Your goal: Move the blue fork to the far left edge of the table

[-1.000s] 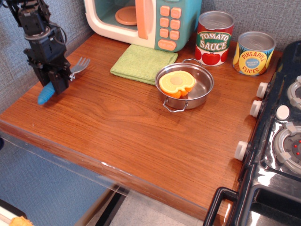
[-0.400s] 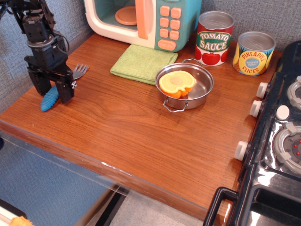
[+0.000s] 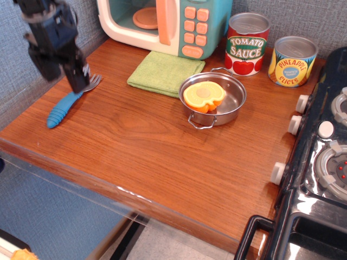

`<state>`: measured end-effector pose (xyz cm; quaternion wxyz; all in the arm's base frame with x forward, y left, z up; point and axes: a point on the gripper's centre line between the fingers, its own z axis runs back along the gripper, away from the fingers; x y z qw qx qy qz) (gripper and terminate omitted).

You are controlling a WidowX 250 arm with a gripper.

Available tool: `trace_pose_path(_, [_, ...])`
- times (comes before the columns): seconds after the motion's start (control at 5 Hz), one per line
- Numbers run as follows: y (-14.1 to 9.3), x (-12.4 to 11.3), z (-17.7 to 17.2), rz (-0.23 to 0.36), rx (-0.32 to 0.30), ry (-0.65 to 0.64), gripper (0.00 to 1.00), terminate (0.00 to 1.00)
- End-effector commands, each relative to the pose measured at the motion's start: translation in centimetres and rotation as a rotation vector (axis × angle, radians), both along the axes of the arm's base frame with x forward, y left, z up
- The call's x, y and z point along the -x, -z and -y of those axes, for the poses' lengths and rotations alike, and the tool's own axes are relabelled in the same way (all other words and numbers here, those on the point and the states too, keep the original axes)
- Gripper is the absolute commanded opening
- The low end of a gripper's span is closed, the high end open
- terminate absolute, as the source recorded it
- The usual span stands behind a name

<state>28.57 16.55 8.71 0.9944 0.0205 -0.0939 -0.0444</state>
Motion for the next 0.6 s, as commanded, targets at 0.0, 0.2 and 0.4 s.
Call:
trace_pose_path(0.0, [-1.72,1.10,0.69,-0.026,0.014,-0.007,1.00,0.00])
trace_pose_path(0.2, [-1.72,1.10,0.69,-0.026,0.014,-0.007,1.00,0.00])
trace_pose_path(0.4, [-1.72,1.10,0.69,-0.026,0.014,-0.007,1.00,1.00])
